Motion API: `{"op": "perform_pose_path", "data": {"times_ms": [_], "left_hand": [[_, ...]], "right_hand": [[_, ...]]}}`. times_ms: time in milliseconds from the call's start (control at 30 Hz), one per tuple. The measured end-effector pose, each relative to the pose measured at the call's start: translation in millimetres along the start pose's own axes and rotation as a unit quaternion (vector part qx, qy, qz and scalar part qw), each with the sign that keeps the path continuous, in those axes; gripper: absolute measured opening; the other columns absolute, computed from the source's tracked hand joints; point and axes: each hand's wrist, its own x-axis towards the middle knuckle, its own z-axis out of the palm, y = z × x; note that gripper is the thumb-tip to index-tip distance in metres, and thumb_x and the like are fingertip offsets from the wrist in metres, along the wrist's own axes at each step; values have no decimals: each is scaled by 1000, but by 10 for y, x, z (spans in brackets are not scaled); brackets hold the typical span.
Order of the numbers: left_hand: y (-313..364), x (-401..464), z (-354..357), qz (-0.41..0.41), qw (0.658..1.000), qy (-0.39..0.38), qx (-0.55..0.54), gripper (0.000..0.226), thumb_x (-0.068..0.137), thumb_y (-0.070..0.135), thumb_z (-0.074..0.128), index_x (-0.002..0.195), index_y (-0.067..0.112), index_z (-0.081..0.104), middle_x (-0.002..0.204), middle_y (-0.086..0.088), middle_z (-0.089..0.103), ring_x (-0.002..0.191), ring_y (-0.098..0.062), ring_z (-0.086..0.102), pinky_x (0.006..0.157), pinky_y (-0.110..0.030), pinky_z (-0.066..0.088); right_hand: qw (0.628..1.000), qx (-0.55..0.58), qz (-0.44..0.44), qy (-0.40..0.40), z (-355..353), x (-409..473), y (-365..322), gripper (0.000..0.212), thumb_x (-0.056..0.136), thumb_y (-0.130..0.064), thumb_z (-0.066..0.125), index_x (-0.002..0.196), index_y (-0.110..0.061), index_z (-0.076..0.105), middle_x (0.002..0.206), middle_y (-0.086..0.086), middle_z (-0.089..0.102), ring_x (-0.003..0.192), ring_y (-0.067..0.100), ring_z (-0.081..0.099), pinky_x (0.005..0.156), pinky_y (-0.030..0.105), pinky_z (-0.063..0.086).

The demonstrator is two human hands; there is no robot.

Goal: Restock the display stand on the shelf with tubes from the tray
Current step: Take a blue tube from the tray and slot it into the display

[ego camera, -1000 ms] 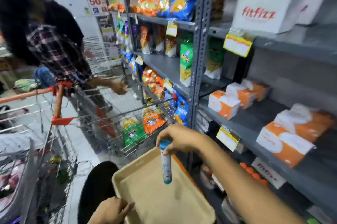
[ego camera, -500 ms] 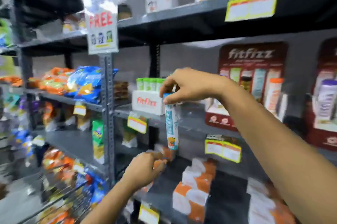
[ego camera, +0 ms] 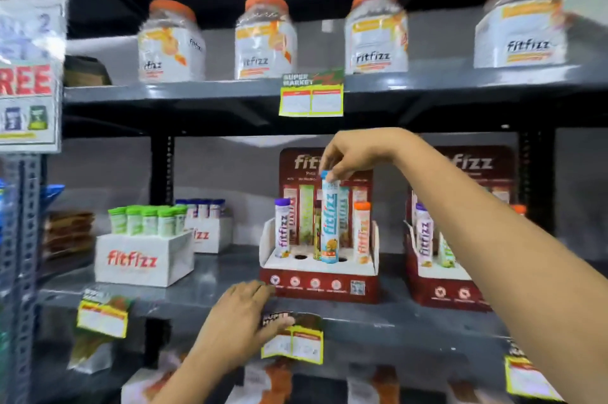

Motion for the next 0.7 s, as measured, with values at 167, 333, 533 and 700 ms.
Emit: {"op": "perform_pose_path", "data": {"times_ms": [167,333,533,700], "left_hand": [[-412,-85,80,9,982,-184,-33,104,57,74,67,143,25,36,148,10,36,132,-6,37,106,-19,28],[-334,-90,159,14,994,-81,73,82,15,20,90,94,15,72,90,0,73,65,-14,70,52,-18,53],[-268,-97,347,-82,993,-12,84,70,15,0,89,83,1,75,81,-13,75,70,-27,73,56,-38,60],[-270,-115,342,-98,993,-13,64,66,20,0,90,84,3,75,83,-12,76,70,-27,73,58,-42,59]], "right_hand": [[998,-52,43,0,225,121,312,34,84,-27,69,115,-13,69,115,0,70,90,9,58,78,24,41],[997,-36,72,21,422,244,513,33,85,-25,68,116,-12,67,119,4,69,98,14,60,79,24,42],[996,-8,85,39,564,347,602,35,86,-22,67,119,-10,65,122,6,67,108,20,62,81,25,45],[995,3,96,-4,645,372,657,37,84,-20,69,119,-9,65,123,6,66,109,20,61,85,25,46]]}}
